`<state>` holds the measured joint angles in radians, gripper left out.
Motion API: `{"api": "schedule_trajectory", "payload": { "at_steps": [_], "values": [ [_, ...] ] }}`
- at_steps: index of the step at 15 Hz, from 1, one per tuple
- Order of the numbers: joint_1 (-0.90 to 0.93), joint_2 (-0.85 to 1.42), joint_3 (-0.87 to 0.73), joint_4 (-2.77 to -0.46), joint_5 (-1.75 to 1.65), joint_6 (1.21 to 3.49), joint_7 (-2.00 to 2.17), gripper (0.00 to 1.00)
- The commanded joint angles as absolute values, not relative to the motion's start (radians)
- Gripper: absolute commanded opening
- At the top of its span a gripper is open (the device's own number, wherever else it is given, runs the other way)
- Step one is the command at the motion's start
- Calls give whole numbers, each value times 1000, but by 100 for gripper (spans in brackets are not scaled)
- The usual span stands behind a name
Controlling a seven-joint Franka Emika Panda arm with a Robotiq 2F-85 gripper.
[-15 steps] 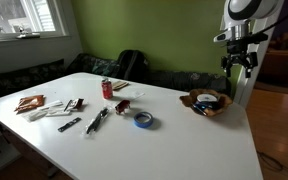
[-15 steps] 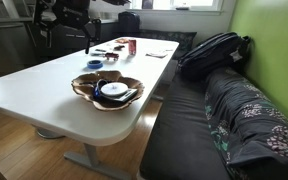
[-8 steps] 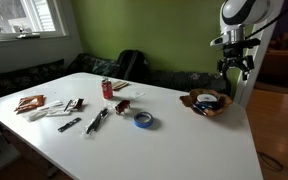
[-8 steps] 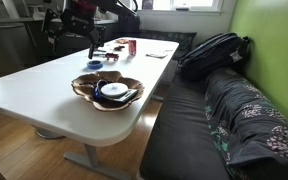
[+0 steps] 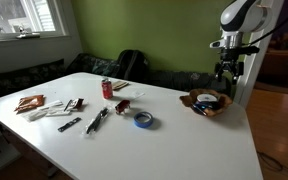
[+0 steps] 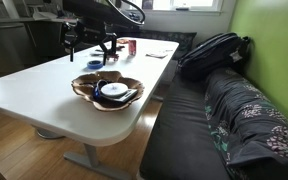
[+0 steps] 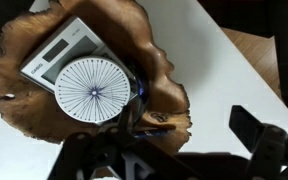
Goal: Put the glasses on the table
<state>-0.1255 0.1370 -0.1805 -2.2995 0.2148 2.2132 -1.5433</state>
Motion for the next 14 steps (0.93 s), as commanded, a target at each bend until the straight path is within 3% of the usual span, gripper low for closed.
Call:
{"api": "schedule_trajectory", "payload": {
  "at_steps": [1,7,8,9,10,13,14],
  "values": [
    [-146,209,-145,-2299,229,2276,-1463,100],
    [-166,321,-84,-2302,260,2390,-1430,95],
    [-169,334,-73,-2304,259,2406,-1423,84],
    [-174,343,-61,-2306,261,2423,-1423,83],
    [-178,349,-48,-2307,265,2433,-1425,73],
    [-191,365,-23,-2306,260,2484,-1433,69],
    [-194,363,-16,-2308,261,2502,-1430,74]
  ]
}}
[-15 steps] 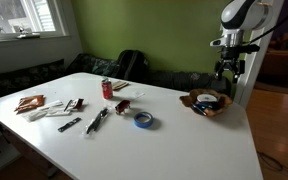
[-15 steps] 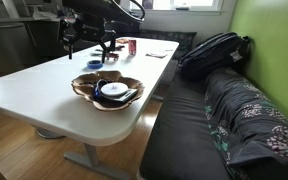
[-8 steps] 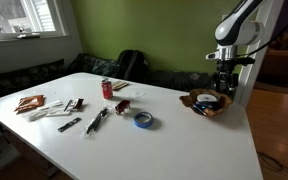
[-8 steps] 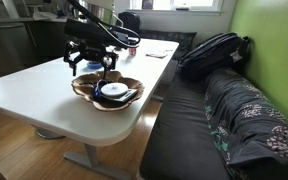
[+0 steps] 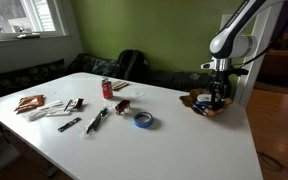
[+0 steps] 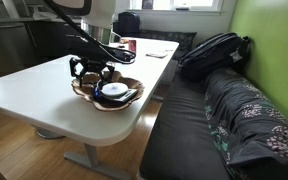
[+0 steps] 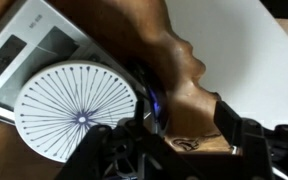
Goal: Put the glasses on the table
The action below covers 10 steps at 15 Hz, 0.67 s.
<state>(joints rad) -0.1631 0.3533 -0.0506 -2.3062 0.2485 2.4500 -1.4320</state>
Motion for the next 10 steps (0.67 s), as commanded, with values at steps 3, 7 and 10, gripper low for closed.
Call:
{"api": "schedule_trajectory", "payload": {
  "at_steps": [3,7,10],
  "values": [
    [-212,367,9,-2299,267,2509,-1449,75],
    [-223,378,31,-2284,270,2497,-1449,50],
    [-228,387,37,-2272,268,2498,-1448,38]
  ]
}}
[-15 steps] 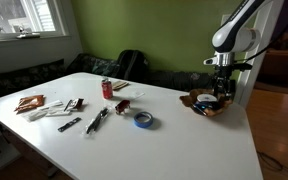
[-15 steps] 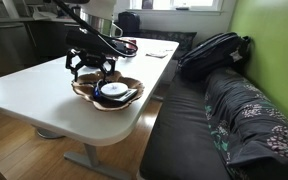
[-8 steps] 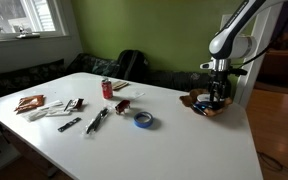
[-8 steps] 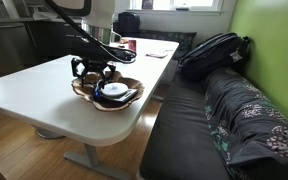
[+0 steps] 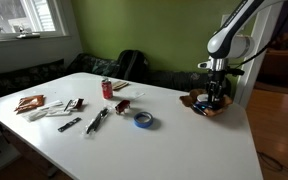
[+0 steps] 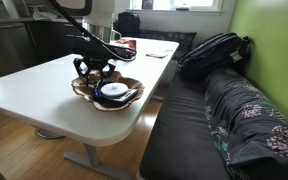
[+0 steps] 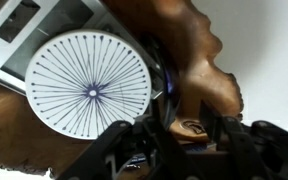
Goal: Put the glasses on the table
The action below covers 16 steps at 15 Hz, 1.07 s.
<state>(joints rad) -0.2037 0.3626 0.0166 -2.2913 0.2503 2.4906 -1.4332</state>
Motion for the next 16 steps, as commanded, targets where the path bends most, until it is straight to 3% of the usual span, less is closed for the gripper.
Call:
{"api": "schedule_trajectory", "payload": {
  "at_steps": [1,5,7,8,16],
  "values": [
    [-229,391,37,-2267,267,2497,-1446,36],
    [-235,405,42,-2253,269,2503,-1448,29],
    [-239,409,45,-2247,269,2493,-1448,6],
    [-240,406,49,-2250,269,2489,-1450,0],
    [-227,107,70,-2404,298,2230,-1581,3]
  ]
}}
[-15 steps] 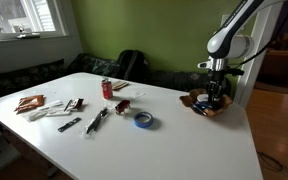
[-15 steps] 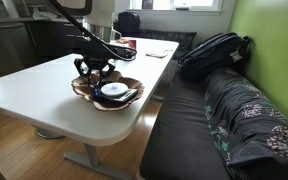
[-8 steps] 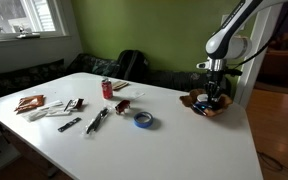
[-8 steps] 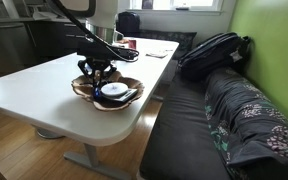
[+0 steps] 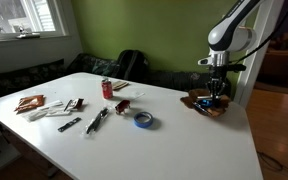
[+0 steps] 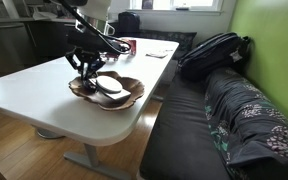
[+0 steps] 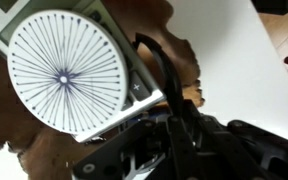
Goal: Put the glasses on the table
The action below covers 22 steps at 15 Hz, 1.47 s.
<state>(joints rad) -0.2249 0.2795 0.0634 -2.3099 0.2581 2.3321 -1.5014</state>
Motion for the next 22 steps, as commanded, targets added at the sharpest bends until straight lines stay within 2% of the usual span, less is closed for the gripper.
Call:
{"api": "schedule_trajectory", "payload": {
  "at_steps": [1,7,13,14,18,19,22],
  "values": [
    [-217,71,60,-2406,307,2165,-1605,3],
    [-149,-62,-6,-2397,297,1925,-1721,3],
    [12,-40,80,-2478,125,2186,-1644,3],
    [-12,-48,38,-2452,174,2115,-1675,11],
    [35,-34,72,-2466,146,2170,-1642,11],
    [32,-34,70,-2466,145,2170,-1642,3],
    [59,51,92,-2394,178,2435,-1626,3]
  ]
}}
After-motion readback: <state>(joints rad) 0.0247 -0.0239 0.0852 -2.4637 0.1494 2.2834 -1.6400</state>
